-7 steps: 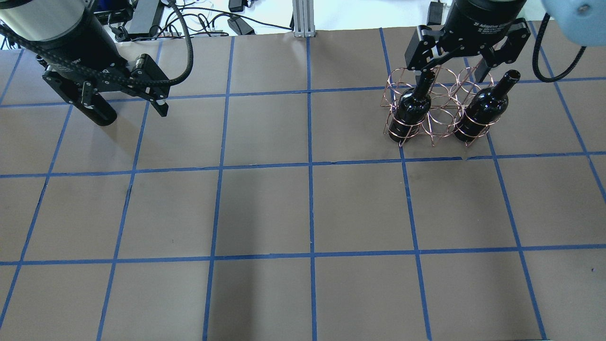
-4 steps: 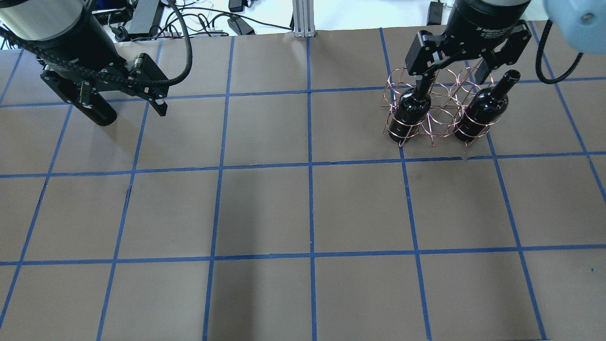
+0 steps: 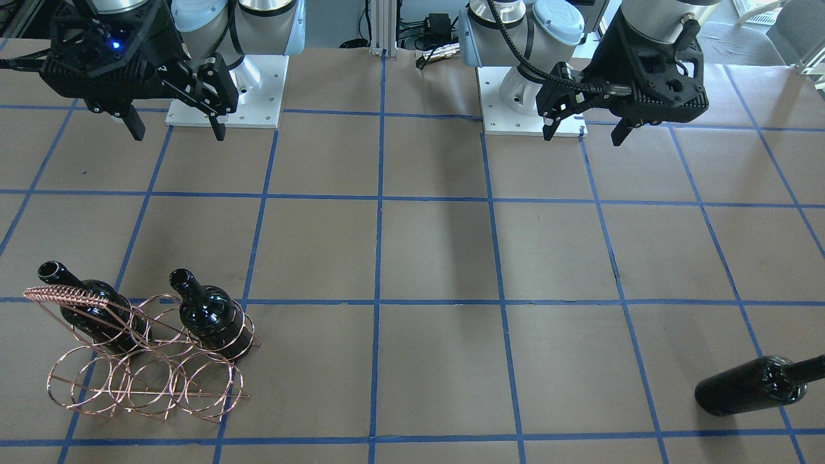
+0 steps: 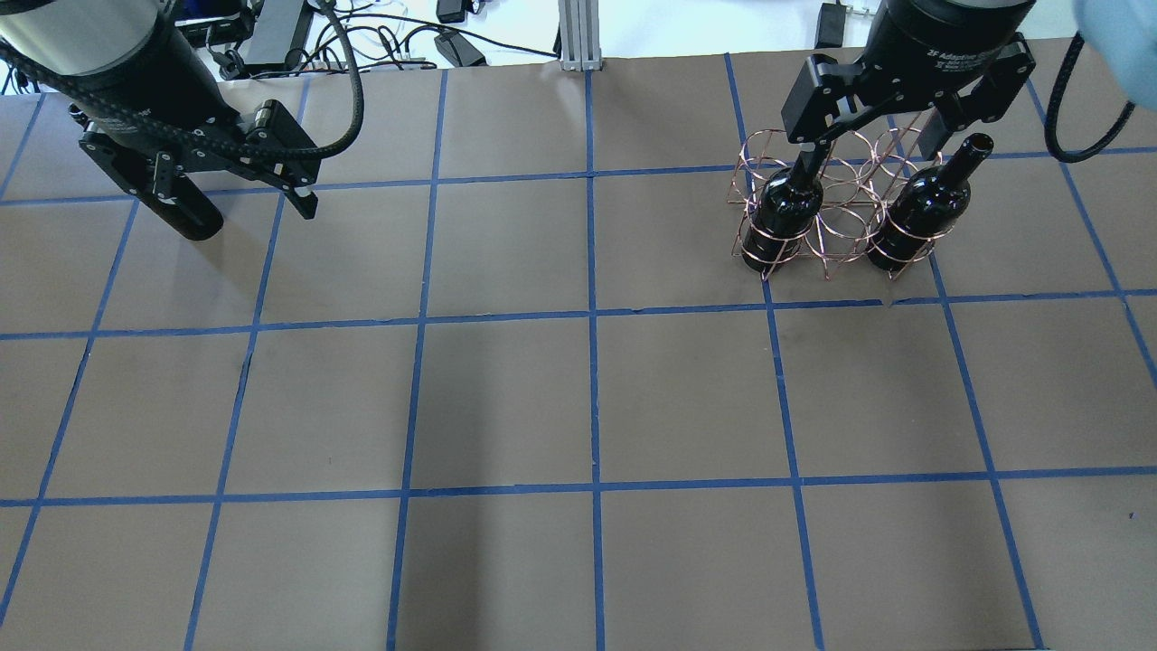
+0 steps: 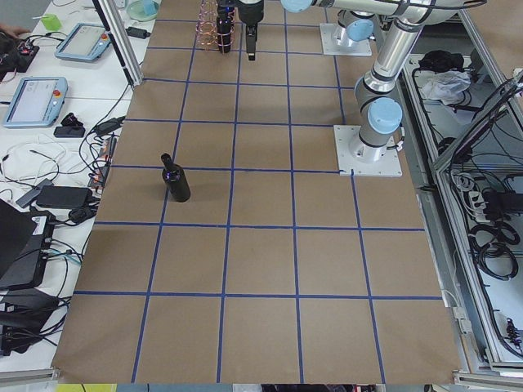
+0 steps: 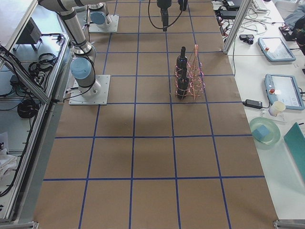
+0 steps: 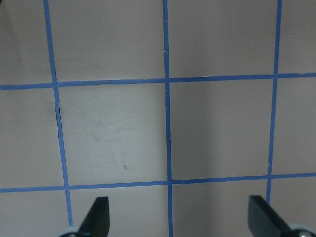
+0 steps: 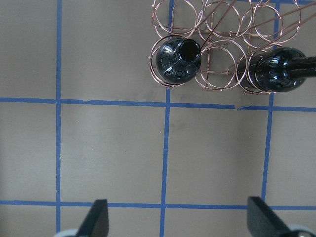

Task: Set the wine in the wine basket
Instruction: 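Move the left gripper toward the dark wine bottle at the far corner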

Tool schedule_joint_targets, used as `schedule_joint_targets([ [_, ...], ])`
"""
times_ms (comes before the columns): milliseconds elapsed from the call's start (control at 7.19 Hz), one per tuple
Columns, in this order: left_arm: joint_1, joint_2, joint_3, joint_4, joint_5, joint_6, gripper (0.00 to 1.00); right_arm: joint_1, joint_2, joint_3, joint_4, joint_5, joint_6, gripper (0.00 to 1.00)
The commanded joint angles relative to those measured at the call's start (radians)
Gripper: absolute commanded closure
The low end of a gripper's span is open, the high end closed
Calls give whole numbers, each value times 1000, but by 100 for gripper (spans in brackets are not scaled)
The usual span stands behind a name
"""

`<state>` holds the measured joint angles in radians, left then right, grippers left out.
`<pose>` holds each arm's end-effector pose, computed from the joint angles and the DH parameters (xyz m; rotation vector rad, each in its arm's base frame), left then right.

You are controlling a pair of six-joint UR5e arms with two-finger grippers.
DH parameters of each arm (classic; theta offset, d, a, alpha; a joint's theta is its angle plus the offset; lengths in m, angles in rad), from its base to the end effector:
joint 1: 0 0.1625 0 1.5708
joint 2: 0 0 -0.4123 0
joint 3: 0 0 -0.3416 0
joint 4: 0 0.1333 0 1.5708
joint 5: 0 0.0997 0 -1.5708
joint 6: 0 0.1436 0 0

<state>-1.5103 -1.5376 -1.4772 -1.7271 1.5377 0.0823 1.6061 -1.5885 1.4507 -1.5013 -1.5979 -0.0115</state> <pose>-0.1124 -0.4282 0.4714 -0.0331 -3.1060 -0.0421 0.1449 -0.4355 0.4853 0.0714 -3.1127 0.1069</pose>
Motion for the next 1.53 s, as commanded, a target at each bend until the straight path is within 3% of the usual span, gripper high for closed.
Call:
schedule_joint_targets([
  [0,1,-6,0,-3,2,1,0,0,-4,0,-1,4,5,0],
  [556,53,-7,17,-32,5,-1,0,2,-4,0,-2,1,10,0],
  [834,161,-31,18,7,-2,73,0,2,-4,2,-5,1,14,0],
  [974,221,-67,32,74,-2,115,0,-2,-20,-1,-34,7,13,0],
  [1391,375,-249,188,97,1,293,0,0,-43,2,-82,13,65,0],
])
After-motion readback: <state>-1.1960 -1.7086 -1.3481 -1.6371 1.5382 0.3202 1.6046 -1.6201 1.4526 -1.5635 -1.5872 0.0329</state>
